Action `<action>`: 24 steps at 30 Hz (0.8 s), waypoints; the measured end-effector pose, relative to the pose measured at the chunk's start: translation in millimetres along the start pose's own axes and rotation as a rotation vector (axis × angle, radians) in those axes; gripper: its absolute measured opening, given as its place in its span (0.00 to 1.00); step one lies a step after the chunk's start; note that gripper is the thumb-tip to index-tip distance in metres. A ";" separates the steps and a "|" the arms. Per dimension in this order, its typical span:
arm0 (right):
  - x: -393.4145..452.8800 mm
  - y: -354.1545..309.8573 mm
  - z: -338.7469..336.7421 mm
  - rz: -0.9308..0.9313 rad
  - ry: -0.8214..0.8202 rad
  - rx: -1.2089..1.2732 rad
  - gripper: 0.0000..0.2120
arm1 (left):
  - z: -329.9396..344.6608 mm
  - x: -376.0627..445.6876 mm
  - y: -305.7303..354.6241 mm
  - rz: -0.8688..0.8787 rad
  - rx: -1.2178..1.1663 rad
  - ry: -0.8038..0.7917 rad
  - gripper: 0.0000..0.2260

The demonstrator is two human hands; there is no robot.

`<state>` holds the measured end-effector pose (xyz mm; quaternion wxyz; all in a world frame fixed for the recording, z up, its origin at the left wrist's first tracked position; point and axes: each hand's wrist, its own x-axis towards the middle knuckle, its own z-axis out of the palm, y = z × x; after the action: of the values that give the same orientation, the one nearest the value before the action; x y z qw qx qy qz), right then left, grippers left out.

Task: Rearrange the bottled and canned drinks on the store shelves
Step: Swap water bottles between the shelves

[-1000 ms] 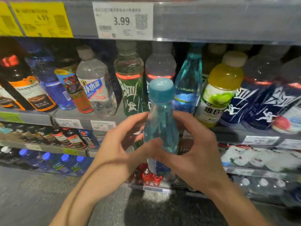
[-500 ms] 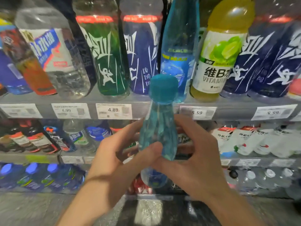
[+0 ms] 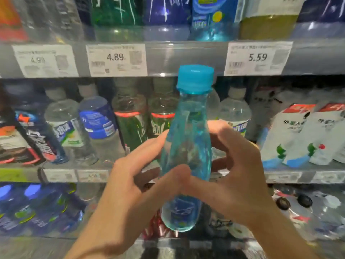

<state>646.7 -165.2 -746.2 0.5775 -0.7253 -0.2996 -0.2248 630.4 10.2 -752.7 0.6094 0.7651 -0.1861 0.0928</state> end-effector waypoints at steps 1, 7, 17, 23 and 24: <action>-2.5 6.0 1.6 -0.006 0.000 -0.015 0.25 | -1.4 -4.1 -3.0 0.037 0.009 -0.047 0.30; -8.6 23.8 0.7 0.017 -0.016 -0.005 0.21 | 10.5 -19.1 -24.0 0.143 0.086 -0.115 0.39; -3.6 25.7 5.1 -0.092 -0.122 -0.017 0.18 | 5.7 -16.0 -35.8 0.254 0.074 -0.009 0.36; -6.9 25.9 -12.1 0.031 -0.390 0.023 0.26 | 7.6 -19.4 -34.6 0.227 0.056 -0.044 0.35; -8.1 26.4 -15.0 0.072 -0.462 0.064 0.28 | 7.4 -19.3 -35.1 0.231 0.081 -0.040 0.36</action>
<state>659.5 -185.3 -766.8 0.5242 -0.7490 -0.4047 -0.0225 626.1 13.0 -793.1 0.5593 0.7644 -0.2813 0.1545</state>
